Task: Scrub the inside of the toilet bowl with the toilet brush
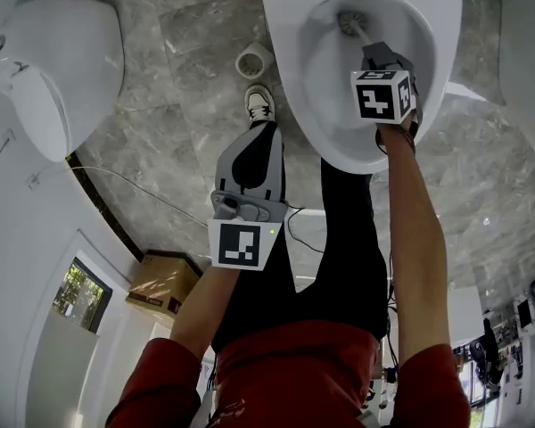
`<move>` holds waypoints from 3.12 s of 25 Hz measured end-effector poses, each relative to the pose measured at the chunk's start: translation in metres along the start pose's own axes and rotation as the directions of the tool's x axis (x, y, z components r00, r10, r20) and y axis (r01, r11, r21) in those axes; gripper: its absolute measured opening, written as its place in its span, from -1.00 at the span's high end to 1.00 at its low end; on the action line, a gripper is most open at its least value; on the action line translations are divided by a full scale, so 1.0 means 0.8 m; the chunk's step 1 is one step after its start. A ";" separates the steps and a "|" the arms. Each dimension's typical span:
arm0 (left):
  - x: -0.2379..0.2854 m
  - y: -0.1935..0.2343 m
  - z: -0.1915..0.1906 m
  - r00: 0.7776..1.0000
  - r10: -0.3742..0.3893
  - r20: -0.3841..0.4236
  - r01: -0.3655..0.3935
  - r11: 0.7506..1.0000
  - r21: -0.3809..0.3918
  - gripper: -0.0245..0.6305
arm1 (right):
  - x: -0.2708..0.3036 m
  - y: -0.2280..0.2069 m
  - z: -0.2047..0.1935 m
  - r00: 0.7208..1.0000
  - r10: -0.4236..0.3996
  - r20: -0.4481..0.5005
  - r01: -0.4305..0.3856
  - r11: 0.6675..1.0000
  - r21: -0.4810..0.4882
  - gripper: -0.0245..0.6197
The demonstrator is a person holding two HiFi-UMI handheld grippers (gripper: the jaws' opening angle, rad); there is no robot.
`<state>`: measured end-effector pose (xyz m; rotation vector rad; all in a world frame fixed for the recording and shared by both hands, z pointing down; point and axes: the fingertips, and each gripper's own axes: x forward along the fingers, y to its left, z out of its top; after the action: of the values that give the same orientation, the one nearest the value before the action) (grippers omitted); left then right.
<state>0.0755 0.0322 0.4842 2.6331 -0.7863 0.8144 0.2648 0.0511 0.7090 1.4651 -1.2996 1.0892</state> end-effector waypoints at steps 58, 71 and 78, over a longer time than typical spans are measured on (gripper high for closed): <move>-0.221 0.306 -0.127 0.935 0.291 0.205 -0.261 0.952 -0.162 0.93 | 0.071 0.426 0.035 0.991 0.031 -0.131 -0.075 0.934 -0.351 0.48; -0.253 0.266 -0.062 0.949 0.241 0.201 -0.230 0.970 -0.079 0.93 | -0.025 0.430 0.049 0.969 0.216 -0.120 -0.236 0.953 -0.191 -0.20; -0.303 0.163 0.037 0.965 0.214 0.152 -0.193 0.971 -0.141 0.93 | -0.256 0.364 0.021 0.961 0.261 0.089 -0.249 0.961 -0.119 -0.20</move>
<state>-0.1548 0.0153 0.3309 2.5611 -1.1299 0.5767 -0.0388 0.0609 0.5223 1.3141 -1.6312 1.0994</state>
